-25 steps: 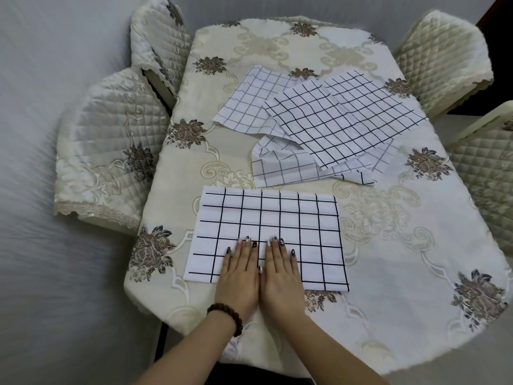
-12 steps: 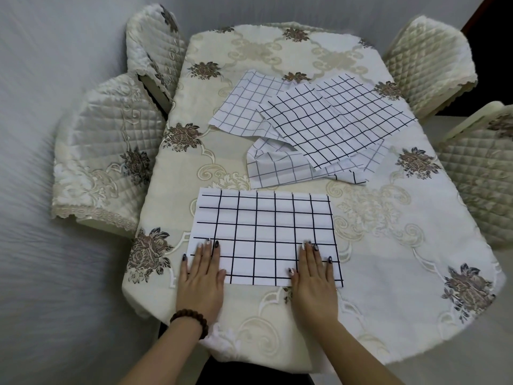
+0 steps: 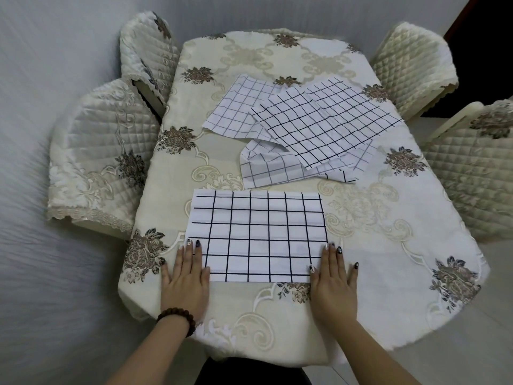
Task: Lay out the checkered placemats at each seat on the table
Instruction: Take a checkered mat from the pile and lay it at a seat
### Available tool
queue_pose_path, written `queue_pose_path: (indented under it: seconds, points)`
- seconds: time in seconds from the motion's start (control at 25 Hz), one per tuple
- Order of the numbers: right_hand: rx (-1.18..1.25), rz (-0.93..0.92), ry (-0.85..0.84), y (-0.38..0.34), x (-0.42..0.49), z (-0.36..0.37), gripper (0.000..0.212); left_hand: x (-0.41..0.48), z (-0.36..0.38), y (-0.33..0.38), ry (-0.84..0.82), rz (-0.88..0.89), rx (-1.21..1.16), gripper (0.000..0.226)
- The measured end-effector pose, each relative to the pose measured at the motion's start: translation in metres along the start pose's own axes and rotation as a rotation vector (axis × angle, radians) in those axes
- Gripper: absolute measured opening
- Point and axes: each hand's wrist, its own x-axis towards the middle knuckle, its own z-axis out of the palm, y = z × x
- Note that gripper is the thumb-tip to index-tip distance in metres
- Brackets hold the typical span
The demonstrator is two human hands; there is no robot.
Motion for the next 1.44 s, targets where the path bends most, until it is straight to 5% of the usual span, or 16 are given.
queue_pose_path:
  seconds: [0.16, 0.24, 0.32, 0.44, 0.52, 0.6, 0.72, 1.0, 1.2, 1.44]
  points:
    - [0.075, -0.032, -0.095, -0.001, 0.006, -0.01, 0.069, 0.003, -0.019, 0.001, -0.075, 0.014, -0.115, 0.072]
    - [0.276, 0.015, -0.109, -0.007, 0.016, -0.026, 0.063, 0.016, -0.038, 0.004, 0.042, -0.071, -0.348, 0.068]
    - [0.532, 0.174, -0.028, -0.014, 0.03, -0.047, 0.056, 0.042, -0.058, 0.008, 0.13, -0.275, -0.613, 0.064]
    - [0.749, 0.435, -0.099, -0.014, 0.062, -0.066, 0.05, 0.083, -0.076, 0.007, -0.019, -0.499, -0.832, 0.062]
    - [0.749, 0.513, -0.229, -0.013, 0.076, -0.073, 0.046, 0.096, -0.078, 0.004, -0.154, -0.516, -0.828, 0.062]
    - [0.729, 0.533, -0.301, -0.013, 0.086, -0.073, 0.017, 0.101, -0.078, 0.003, -0.237, -0.51, -0.747, 0.057]
    - [0.686, 0.563, -0.363, -0.019, 0.095, -0.071, 0.043, 0.103, -0.079, 0.007, -0.302, -0.473, -0.688, 0.012]
    - [0.729, 0.577, -0.398, -0.019, 0.103, -0.068, 0.028, 0.109, -0.085, 0.006, -0.389, -0.498, -0.764, 0.025]
    - [0.785, 0.488, -0.266, -0.017, 0.11, -0.069, 0.046, 0.117, -0.082, 0.002, -0.3, -0.556, -1.062, 0.017]
    - [0.823, 0.438, -0.242, -0.016, 0.119, -0.08, 0.01, 0.123, -0.081, -0.01, -0.262, -0.636, -1.242, 0.043]
